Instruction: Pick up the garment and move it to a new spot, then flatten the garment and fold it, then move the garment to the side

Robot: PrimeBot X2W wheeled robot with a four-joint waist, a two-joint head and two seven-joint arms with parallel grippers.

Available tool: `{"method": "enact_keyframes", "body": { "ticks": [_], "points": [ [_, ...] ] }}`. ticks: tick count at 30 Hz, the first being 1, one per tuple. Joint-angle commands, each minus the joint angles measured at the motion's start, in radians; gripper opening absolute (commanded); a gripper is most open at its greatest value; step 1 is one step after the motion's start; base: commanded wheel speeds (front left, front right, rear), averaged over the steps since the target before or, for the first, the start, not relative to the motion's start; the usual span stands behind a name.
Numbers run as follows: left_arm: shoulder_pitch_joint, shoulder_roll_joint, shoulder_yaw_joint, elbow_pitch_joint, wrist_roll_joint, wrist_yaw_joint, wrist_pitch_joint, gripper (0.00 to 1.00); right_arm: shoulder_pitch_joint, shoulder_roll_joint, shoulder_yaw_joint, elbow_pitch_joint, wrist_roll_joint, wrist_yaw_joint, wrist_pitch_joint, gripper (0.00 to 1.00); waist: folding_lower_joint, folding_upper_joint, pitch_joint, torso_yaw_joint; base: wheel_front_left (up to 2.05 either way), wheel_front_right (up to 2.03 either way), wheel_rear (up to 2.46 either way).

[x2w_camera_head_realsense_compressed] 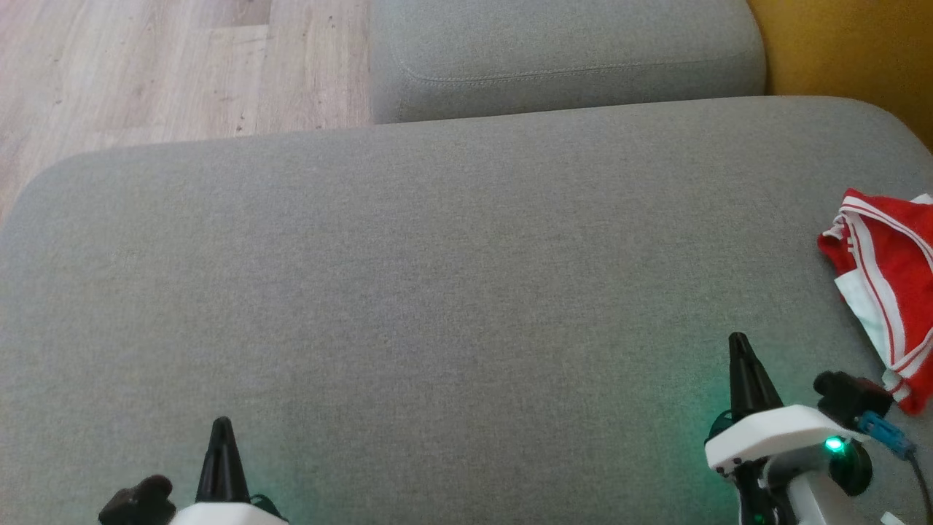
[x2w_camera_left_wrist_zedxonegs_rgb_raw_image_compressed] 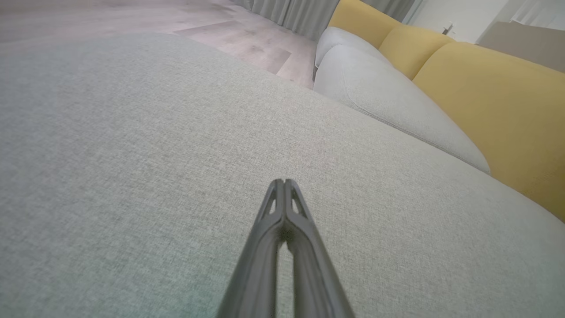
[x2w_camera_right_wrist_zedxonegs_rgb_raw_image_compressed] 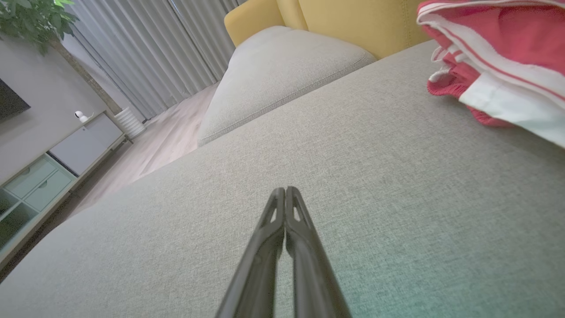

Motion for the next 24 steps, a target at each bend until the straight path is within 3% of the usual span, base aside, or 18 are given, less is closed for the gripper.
{"method": "enact_keyframes", "body": {
  "ticks": [1, 24],
  "points": [
    [-0.053, 0.001, 0.017, -0.034, -0.029, -0.006, 0.008, 0.00, -0.040, -0.003, -0.003, -0.042, 0.033, 0.000, 0.009, 0.00, 0.0000, 0.0000, 0.000, 0.000, 0.00, 0.00, 0.00],
    [-0.075, 0.002, 0.048, -0.065, -0.268, -0.024, 0.072, 0.00, -0.029, -0.003, -0.034, -0.103, 0.286, 0.000, 0.073, 0.00, 0.0000, 0.0000, 0.003, 0.003, 0.00, 0.00, 0.00]
  ]
}}
